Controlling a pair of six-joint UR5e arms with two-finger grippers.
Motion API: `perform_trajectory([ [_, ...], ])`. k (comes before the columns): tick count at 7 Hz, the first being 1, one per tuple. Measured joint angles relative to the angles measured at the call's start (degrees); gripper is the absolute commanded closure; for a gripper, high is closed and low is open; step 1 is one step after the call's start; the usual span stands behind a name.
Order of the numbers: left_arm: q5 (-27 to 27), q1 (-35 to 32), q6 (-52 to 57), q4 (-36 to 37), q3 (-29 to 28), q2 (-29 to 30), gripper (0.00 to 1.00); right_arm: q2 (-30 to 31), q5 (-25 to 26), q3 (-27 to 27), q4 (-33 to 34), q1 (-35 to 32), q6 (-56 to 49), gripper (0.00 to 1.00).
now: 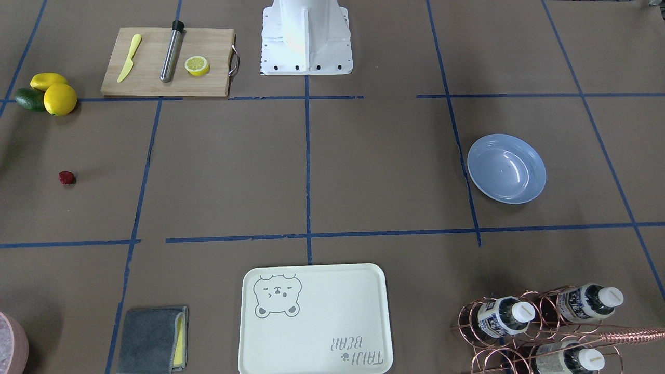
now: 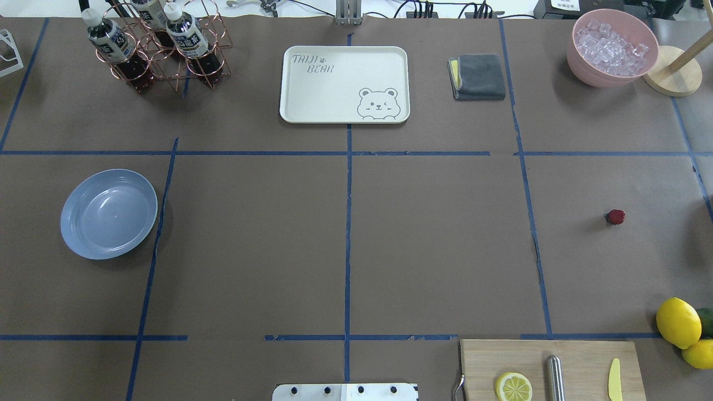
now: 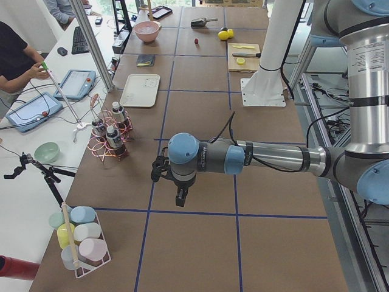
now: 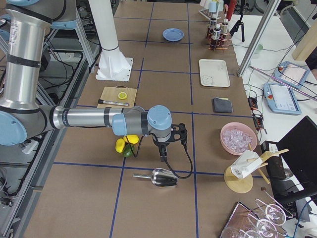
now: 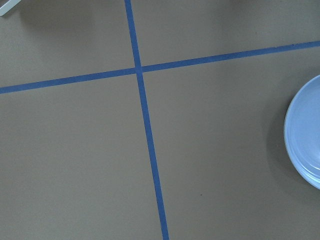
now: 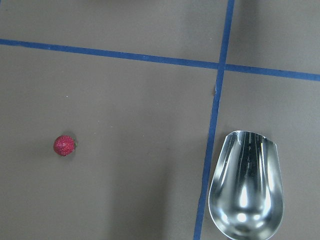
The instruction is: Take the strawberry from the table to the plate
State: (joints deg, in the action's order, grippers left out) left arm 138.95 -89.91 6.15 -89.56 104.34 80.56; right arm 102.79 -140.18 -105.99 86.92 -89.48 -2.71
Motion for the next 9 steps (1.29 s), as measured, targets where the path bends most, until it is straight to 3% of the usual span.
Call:
perform_trajectory([
  [4, -0.52, 0.4, 0.31, 0.0, 0.63, -0.11, 0.0, 0.07, 2.01, -0.49, -0.3, 0.03, -0.01, 0.0],
  [9, 0.66, 0.53, 0.29, -0.19, 0.45, -0.54, 0.0, 0.38, 1.02, -0.53, -0.43, 1.14, 0.89, 0.0],
])
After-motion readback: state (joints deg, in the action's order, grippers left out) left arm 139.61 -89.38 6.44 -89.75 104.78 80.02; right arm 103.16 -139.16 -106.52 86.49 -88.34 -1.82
